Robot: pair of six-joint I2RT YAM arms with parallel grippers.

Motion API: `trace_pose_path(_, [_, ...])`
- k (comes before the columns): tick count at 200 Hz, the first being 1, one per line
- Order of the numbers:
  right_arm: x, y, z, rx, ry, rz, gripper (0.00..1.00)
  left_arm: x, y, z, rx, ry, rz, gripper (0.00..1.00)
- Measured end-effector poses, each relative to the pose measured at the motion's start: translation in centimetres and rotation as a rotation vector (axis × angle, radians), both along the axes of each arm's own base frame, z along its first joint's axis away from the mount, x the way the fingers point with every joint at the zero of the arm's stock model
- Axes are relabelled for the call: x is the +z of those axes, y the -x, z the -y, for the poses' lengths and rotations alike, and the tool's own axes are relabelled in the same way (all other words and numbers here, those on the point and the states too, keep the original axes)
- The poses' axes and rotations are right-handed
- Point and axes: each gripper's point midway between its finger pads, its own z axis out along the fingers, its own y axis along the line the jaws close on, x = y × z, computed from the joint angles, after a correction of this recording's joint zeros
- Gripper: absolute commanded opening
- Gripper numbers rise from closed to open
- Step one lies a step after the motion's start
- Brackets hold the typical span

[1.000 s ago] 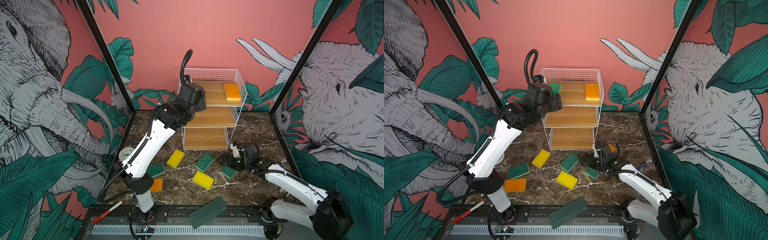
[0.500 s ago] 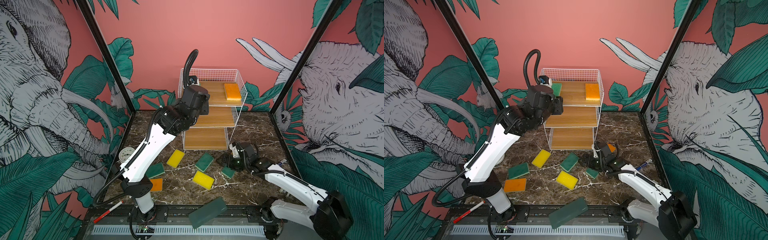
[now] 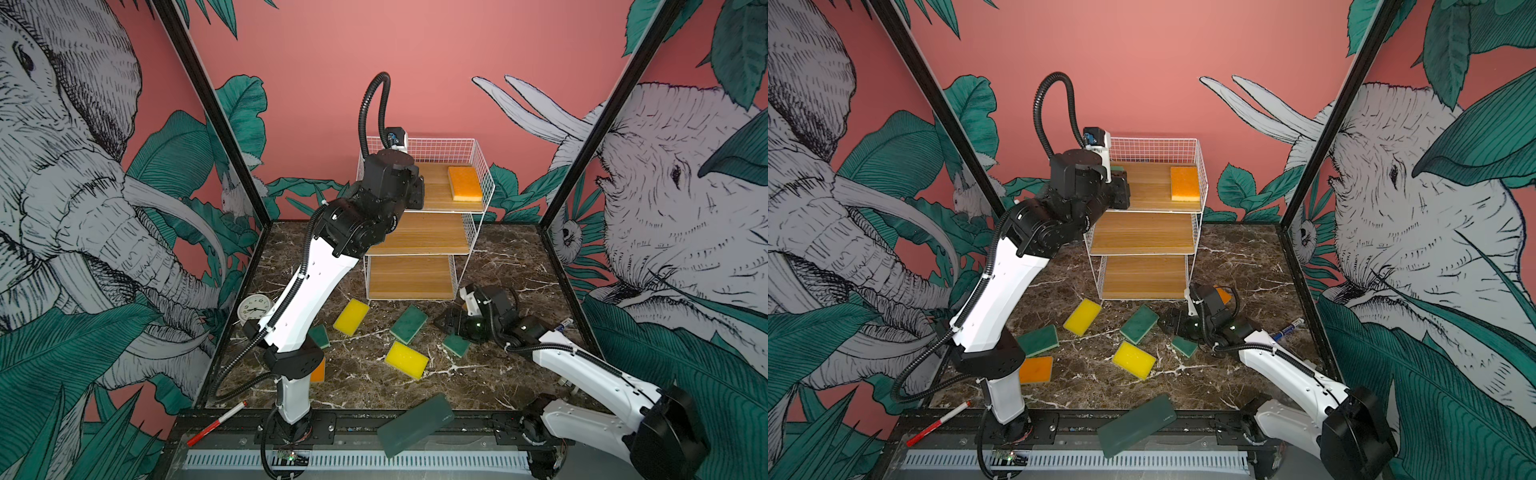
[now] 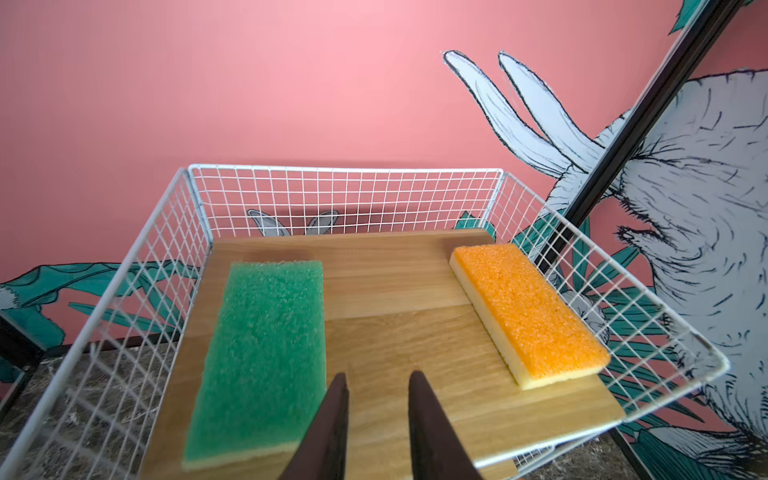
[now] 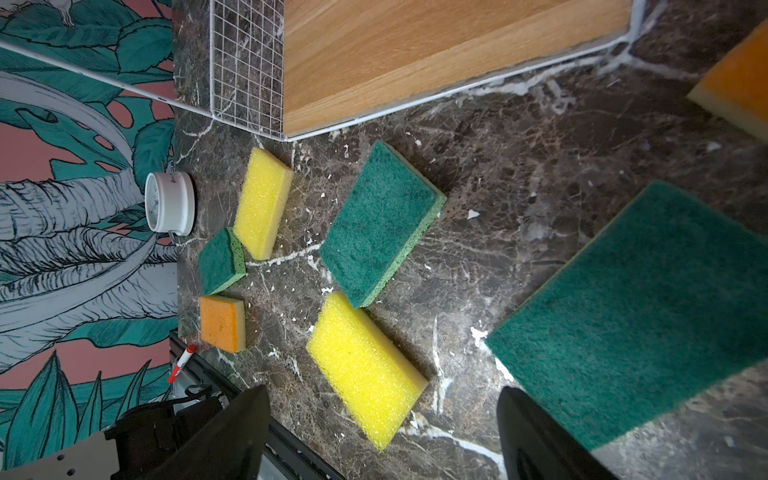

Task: Place and organize the cleaning sponges onto the shelf
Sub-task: 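Push the green sponge farther back on the top tier with the left gripper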

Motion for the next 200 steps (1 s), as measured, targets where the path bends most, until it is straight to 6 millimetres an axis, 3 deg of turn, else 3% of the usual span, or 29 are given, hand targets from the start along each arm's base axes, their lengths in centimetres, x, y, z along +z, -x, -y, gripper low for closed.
trace_pose_path(40, [-0.1,0.1,0.2,0.001,0.014,0.0,0.89,-1.8,-2.6,-1.5,0.024,0.008,-0.058,0.3])
trace_pose_path(112, [-2.2,0.3,0.4,-0.002,0.051,-0.051,0.89,-2.3,-2.5,-0.6,-0.02,0.048,-0.09,0.28])
trace_pose_path(200, [-2.2,0.2,0.4,-0.003,0.05,-0.05,0.89,-4.4,-3.3,0.0,0.054,0.031,-0.118,0.27])
